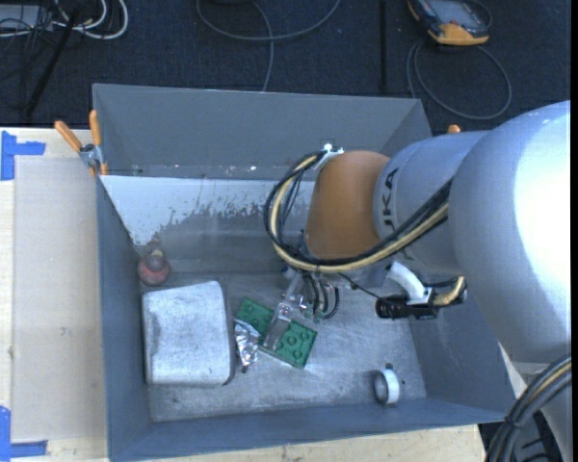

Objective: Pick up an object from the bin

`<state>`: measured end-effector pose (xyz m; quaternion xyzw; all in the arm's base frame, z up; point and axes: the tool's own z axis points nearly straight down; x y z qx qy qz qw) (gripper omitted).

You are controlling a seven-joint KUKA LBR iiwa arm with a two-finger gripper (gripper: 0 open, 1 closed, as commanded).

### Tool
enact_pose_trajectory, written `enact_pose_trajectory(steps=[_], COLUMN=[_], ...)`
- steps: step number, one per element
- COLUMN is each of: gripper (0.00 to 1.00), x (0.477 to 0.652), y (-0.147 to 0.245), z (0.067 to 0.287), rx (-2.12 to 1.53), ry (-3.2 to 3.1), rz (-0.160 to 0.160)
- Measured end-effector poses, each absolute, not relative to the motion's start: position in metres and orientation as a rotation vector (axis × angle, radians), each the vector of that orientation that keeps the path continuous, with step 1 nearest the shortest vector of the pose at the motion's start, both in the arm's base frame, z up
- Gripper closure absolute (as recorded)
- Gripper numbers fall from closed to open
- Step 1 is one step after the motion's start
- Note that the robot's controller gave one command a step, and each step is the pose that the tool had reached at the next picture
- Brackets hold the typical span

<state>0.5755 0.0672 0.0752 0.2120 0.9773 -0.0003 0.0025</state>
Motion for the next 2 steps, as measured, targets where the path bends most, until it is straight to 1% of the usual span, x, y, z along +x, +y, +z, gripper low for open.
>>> enact_pose_trajectory(steps=[1, 2], gripper=[1.00, 1.00], x=[0.575, 0.576], y=[0.070, 0.070], z=[0.077, 0.124], rx=[0.665, 0.660], ry=[3.073, 3.068], rz=[0.005, 0.002])
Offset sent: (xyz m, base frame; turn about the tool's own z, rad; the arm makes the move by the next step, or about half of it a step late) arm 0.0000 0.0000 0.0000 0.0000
